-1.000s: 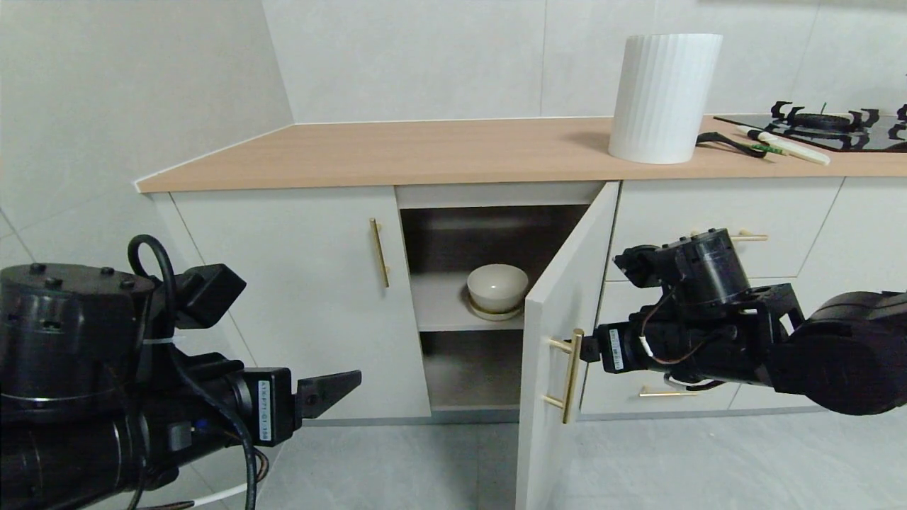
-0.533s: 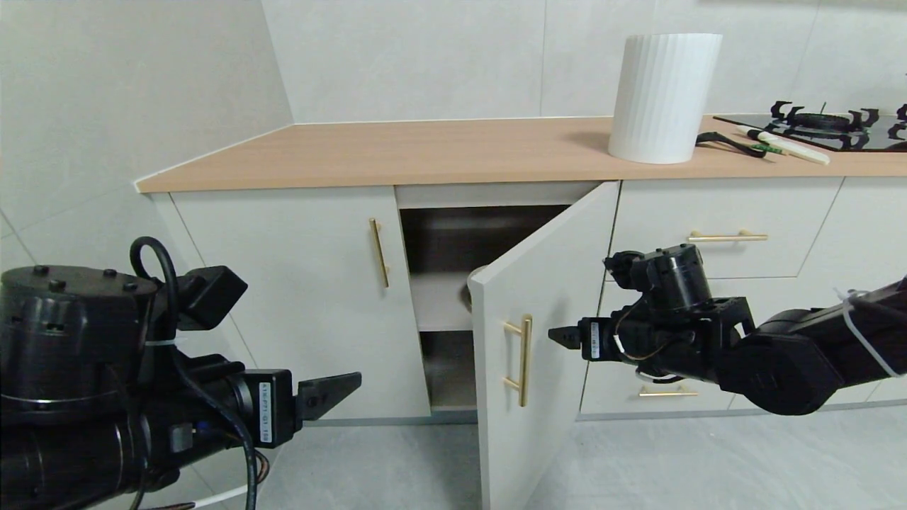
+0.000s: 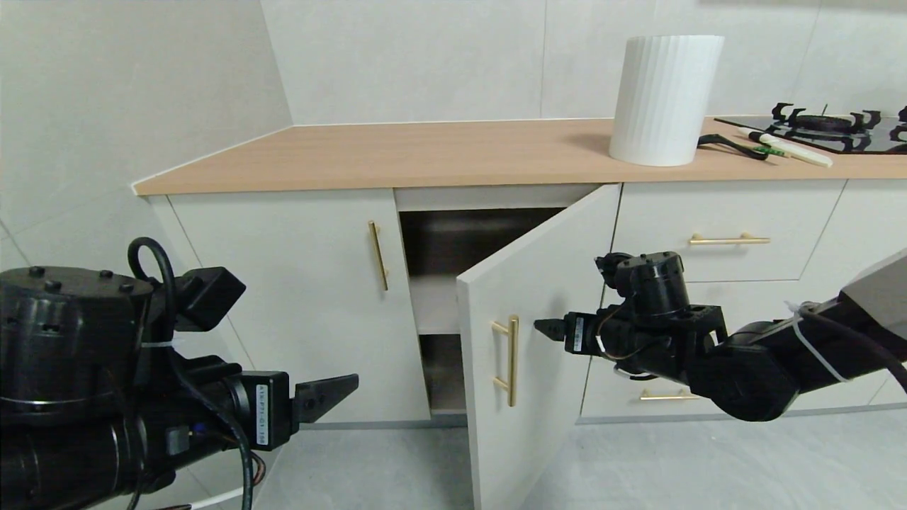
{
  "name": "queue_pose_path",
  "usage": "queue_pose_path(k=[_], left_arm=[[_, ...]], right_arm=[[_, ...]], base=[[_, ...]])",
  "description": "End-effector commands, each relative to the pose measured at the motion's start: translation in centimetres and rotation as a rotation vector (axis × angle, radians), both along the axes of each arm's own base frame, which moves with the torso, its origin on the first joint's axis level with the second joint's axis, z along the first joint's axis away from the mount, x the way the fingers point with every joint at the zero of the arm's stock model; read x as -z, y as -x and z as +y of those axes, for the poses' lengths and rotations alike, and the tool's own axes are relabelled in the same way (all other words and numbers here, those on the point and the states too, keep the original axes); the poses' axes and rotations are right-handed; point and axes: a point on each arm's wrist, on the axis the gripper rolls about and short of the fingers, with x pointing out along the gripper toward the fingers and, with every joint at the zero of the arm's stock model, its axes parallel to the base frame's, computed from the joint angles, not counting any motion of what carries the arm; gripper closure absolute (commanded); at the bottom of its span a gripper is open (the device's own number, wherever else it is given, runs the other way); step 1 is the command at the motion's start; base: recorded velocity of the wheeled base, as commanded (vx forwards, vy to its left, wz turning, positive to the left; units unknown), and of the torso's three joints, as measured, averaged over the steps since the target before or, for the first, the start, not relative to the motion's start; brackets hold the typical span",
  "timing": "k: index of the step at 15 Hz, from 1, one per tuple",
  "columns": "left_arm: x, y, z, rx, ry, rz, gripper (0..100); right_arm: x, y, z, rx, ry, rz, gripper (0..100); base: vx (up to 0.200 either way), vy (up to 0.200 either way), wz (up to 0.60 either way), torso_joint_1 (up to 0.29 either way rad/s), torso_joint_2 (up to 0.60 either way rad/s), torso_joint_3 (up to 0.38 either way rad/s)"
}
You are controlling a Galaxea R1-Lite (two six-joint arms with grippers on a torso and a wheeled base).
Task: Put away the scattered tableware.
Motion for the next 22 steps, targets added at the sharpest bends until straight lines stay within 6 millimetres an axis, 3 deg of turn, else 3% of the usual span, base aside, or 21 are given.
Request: queue_pose_path(k=[1,3,11,17,22], left_arm=[[0.1,0.0,0.0,0.0,-0.002,0.004,0],[0.1,0.0,0.0,-0.001,0.0,0.003,0],[0.0,0.0,0.0,-0.001,0.002,-0.001,0],[0.5,-0.1,0.0,0.0,-0.006,0.015,0],[0.7,-0.1,-0.1,0.0,-0.01,0.022,0]], right_arm=[[0.3,-0.2,0.0,0.002,0.002,0.002,0],[0.5,-0.2,0.1,0.002,0.004,0.008,0],[0.3,-1.2,0.6,0.052,-0.086,0.021,0],[0.9,-4.2,0.7,0.222,-0.139,-0.006,0],[1.1,-5.1,0.5,0.262,-0.155,-0.011,0]], base=[[0.2,0.0,0.0,0.002,0.0,0.007],[0.2,0.0,0.0,0.01,0.0,0.002],[0.0,0.0,0.0,0.0,0.0,0.0],[0.0,0.0,0.0,0.0,0.0,0.0],[0.0,0.0,0.0,0.0,0.0,0.0]])
